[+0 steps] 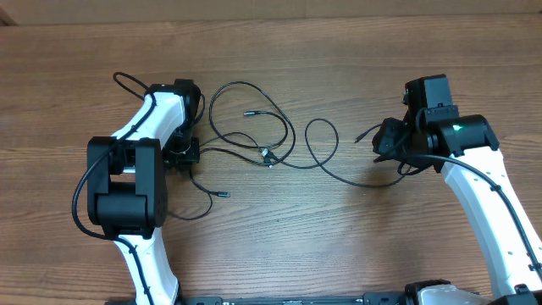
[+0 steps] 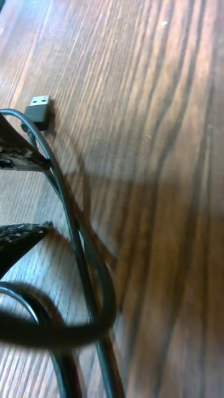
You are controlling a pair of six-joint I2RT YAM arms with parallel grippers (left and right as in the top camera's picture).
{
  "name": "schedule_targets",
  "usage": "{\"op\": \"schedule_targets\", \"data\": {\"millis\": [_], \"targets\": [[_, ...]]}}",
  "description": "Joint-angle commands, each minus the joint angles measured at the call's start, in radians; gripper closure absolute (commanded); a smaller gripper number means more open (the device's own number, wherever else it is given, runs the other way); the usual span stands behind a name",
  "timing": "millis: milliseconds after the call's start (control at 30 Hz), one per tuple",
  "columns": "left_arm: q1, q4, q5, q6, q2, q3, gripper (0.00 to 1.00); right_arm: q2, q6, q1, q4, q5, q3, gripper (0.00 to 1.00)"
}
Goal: Untangle cables
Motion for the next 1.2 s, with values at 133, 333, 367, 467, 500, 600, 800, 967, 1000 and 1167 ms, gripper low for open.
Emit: {"op": "schedule_targets", "data": {"millis": [133,333,367,467,500,600,800,967,1000,1167], "targets": [[0.005,0.021,0.021,0.119,-0.023,0.036,0.72,0.002,-0.007,-0.002,0.011,-0.002,0.017,0.49],[0.005,0.032,-0.028,0.150,-0.023,0.070,0.70,0.002,-0.007,-0.002,0.011,-0.002,0.017,0.49],[0.005,0.032,-0.027,0.159,-0.023,0.076,0.70,0.002,-0.007,-0.002,0.011,-0.002,0.017,0.49],[0.005,0.039,-0.026,0.159,-0.023,0.092,0.70,0.002,-0.007,-0.002,0.011,-0.002,0.017,0.49],[0.005,0.042,-0.026,0.167,-0.023,0.096,0.70,0.002,-0.007,-0.002,0.011,-0.002,0.017,0.49],[0.006,0.054,-0.026,0.179,-0.023,0.097,0.67,0.002,-0.007,-0.002,0.011,-0.002,0.017,0.49],[0.006,0.050,0.033,0.176,-0.018,0.058,0.58,0.002,-0.007,-0.002,0.010,-0.002,0.017,0.49],[0.010,0.088,0.025,0.176,-0.018,-0.006,0.51,0.002,-0.008,-0.002,0.011,-0.001,0.017,0.49],[0.012,0.095,0.025,0.176,-0.018,-0.016,0.50,0.002,-0.008,-0.002,0.011,-0.001,0.017,0.49],[0.035,0.119,0.027,0.169,-0.018,-0.050,0.52,0.002,-0.008,-0.002,0.010,-0.002,0.017,0.49]]}}
